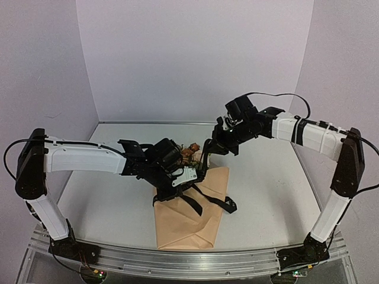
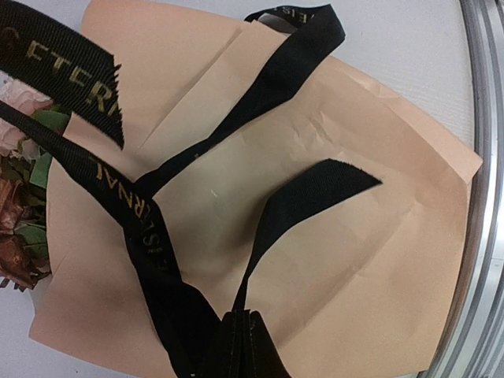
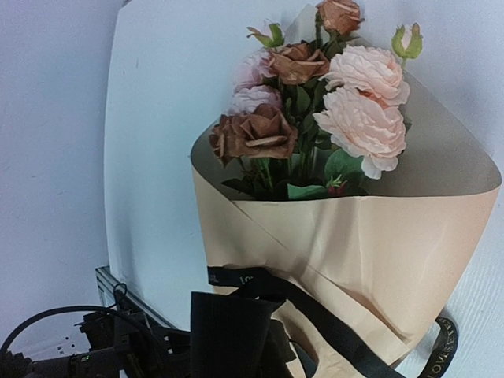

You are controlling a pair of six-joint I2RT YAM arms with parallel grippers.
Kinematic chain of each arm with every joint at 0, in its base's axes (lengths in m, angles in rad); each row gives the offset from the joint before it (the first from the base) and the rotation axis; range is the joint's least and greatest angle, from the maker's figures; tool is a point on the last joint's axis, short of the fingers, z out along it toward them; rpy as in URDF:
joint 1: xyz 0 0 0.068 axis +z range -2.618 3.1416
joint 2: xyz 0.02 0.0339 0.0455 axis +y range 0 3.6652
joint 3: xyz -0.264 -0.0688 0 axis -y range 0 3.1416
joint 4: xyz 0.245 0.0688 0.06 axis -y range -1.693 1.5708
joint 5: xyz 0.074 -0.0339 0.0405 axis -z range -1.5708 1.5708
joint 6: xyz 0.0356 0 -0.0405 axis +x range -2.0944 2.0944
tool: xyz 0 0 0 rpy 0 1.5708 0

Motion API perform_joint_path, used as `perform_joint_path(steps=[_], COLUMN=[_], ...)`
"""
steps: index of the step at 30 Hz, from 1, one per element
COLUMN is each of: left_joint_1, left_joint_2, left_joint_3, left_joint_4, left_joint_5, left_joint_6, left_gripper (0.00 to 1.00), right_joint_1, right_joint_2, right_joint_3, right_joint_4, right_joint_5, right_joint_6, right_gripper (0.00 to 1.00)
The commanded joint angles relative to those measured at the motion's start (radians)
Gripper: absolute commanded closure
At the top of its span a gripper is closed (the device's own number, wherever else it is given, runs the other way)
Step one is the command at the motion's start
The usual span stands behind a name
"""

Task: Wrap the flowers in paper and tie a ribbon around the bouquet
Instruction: Cross the ribbon over the folded bouquet.

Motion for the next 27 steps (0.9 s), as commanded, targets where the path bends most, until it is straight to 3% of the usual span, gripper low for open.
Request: perform_joint_path(steps=[1, 6, 12, 15, 21, 27], left_joint_1=[0.003, 0.017, 0.024, 0.029, 0.039, 0.044], left_joint_2=[-0.021, -0.024, -0.032, -0.031, -0.03, -0.029], left_joint_3=[-0.024, -0.042, -0.07, -0.067, -0.06, -0.071], left_joint_4=[0.095, 0.152, 0.18, 0.18, 0.176, 0.185], left_joint_5=[-0.097, -0.108, -0.049, -0.032, -0.008, 0.013], left_joint_6=[-0.025, -0.058, -0.066, -0.069, -0.077, -0.096], left_gripper=[0.98, 0.98, 0.98, 0.98, 0.98, 0.98], right_joint_1=[-0.007, -0.007, -0.005, 0.016, 0.166, 0.224], right_joint_2=[0.075, 0.125, 0.065, 0.008, -0.064, -0.051], right_joint_3=[0.031, 0.064, 0.004, -0.035, -0.143, -0.234], right_joint_4=[-0.03, -0.081, -0.096, -0.105, -0.093, 0.008], right_joint_5=[0.079, 0.154, 0.211, 0.246, 0.295, 0.261], right_joint_6=[-0.03, -0.064, -0.107, -0.153, -0.301, -0.319], right_gripper=[0.99, 0.83, 0.53, 0.45, 0.45, 0.51])
